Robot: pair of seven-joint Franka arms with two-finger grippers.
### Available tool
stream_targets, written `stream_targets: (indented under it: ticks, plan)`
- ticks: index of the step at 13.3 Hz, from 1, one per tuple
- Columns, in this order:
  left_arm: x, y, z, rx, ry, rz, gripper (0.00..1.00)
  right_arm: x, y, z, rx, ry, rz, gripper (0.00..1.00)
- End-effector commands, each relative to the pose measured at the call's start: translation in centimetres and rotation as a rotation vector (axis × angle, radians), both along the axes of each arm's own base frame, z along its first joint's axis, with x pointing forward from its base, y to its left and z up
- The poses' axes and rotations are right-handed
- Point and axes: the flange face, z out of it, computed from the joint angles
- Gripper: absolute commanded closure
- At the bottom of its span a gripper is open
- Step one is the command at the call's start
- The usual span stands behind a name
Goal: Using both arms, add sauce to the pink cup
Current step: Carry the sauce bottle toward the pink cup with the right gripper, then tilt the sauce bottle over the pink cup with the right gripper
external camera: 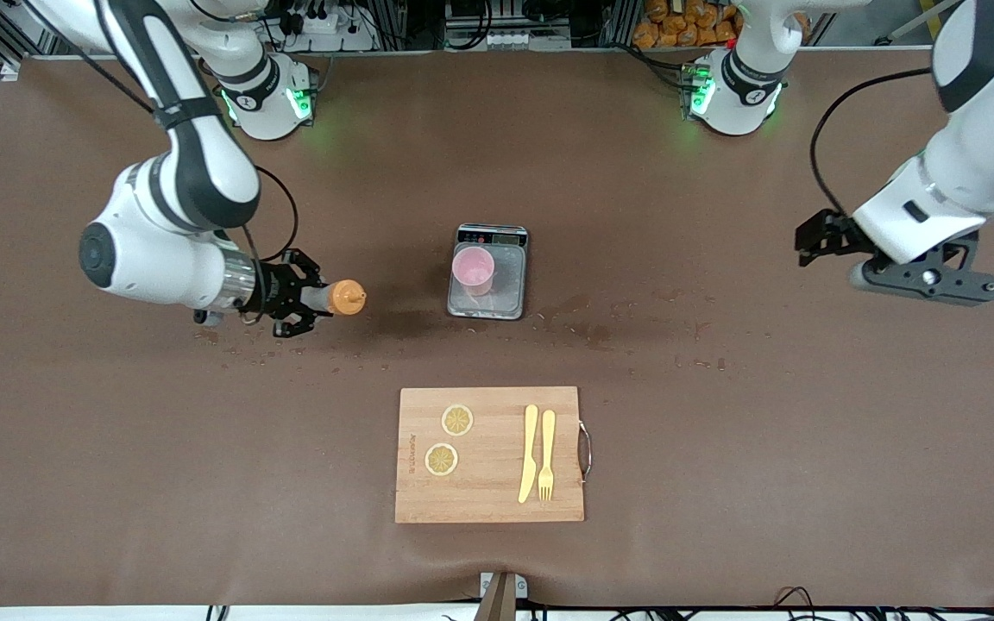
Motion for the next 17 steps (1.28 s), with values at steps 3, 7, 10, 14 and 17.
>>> stream_targets:
  ticks: [3,7,10,14,17]
  plan:
    - [-2.7,1.5,3.2,0.02,-0.01,-0.021,0.0,-3.2,6.0,0.9,-0.208,-0.013,-0.012,0.6]
    - [-3.7,2.2,4.4,-0.01,0.005,0.03,0.0,-5.3,9.6,0.4,-0.297,-0.016,0.004,0.62]
    - [-4.1,3.2,5.3,-0.032,-0.009,0.076,0.0,-7.0,12.4,-0.5,-0.408,-0.037,0.017,0.64]
    - [-4.1,3.2,5.6,-0.035,-0.016,0.066,0.0,-7.9,15.5,-1.9,-0.568,-0.03,0.028,0.65]
    - [-4.0,3.5,5.5,-0.035,-0.013,0.054,0.0,-7.8,18.0,-2.3,-0.68,0.0,0.036,0.68]
